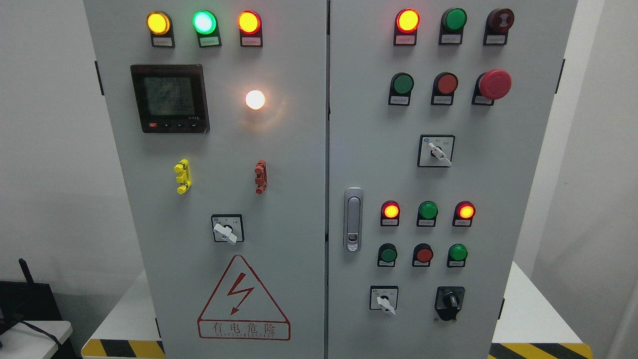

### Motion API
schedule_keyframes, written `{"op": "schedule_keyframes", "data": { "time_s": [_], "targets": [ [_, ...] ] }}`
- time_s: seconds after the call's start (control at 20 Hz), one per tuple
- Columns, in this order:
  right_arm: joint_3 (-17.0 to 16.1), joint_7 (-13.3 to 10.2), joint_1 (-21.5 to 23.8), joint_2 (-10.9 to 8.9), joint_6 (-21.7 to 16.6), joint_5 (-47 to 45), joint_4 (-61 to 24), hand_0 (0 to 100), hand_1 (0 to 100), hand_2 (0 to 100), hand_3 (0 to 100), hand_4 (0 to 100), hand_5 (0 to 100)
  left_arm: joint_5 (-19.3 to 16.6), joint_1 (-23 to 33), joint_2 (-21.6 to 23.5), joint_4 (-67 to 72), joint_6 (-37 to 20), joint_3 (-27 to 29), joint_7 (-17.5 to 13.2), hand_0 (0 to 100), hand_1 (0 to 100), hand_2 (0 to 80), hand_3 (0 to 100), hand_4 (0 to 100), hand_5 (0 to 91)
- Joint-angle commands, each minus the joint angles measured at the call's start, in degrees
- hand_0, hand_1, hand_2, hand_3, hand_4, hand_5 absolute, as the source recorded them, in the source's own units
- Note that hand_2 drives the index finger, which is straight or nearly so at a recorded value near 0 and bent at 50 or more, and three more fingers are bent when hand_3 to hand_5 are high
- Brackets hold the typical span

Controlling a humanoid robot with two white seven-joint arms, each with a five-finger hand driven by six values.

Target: Trip black knob to open circuit

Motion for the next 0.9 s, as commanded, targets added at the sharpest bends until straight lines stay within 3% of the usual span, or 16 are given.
{"op": "schedule_keyframes", "data": {
  "time_s": [0.0, 0.3, 0.85],
  "targets": [
    [0.8, -0.1, 0.1, 1.39, 0.0, -0.4, -0.2, 17, 35, 0, 9, 12, 5, -1.8, -0.4, 0.0, 0.0, 0.0, 0.0, 0.0, 12, 39, 0.0, 0, 0, 0.0],
    [0.8, -0.1, 0.8, 1.39, 0.0, -0.4, -1.9, 17, 35, 0, 9, 13, 5, -1.8, -0.4, 0.0, 0.0, 0.0, 0.0, 0.0, 12, 39, 0.0, 0, 0, 0.0],
    [2.1, 0.2, 19.7, 0.25, -0.5, -0.4, -32.3, 18, 35, 0, 10, 14, 4, -1.8, -0.4, -0.1, 0.0, 0.0, 0.0, 0.0, 12, 39, 0.0, 0, 0, 0.0]
  ]
}}
